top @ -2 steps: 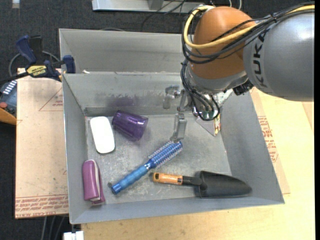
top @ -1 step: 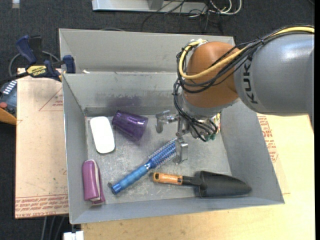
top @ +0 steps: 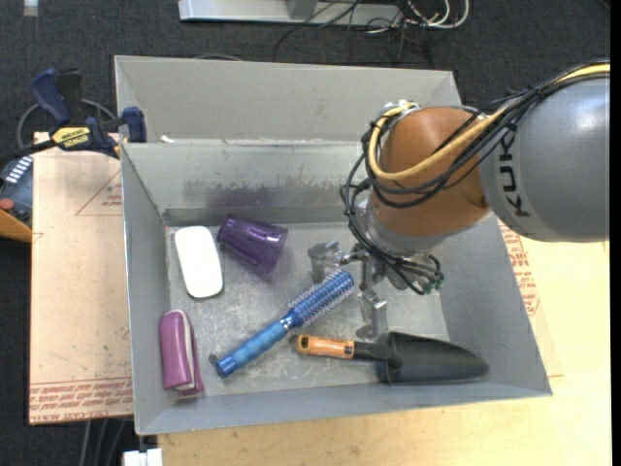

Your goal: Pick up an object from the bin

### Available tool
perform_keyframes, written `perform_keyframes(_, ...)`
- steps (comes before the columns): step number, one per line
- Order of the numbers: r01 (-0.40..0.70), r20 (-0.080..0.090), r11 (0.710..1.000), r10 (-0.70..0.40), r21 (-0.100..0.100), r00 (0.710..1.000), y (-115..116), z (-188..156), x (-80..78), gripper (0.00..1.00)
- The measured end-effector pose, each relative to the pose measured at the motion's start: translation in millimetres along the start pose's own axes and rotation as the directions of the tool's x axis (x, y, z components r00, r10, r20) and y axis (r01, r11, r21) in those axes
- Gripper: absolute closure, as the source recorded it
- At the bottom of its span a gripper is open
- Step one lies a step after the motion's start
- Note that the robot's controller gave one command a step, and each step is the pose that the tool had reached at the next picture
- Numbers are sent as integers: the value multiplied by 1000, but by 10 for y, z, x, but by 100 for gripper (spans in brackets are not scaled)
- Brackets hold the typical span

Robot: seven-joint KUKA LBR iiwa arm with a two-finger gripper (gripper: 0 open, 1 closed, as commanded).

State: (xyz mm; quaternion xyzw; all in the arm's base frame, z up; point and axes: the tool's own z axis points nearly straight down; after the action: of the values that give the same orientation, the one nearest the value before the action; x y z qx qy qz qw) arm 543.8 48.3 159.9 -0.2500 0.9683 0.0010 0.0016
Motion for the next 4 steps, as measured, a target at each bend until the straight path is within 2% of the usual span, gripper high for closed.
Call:
perform_keyframes(1,149,-1,989,-149,-2,989,-106,393,-217,0)
perform_keyframes(2,67,10,998,-67,2,998,-335,871,704,0)
perform_keyframes(3,294,4,956,-294,4,956,-262,843,-174,100)
perform_keyframes(4,293,5,956,-293,4,956,-263,843,-174,100)
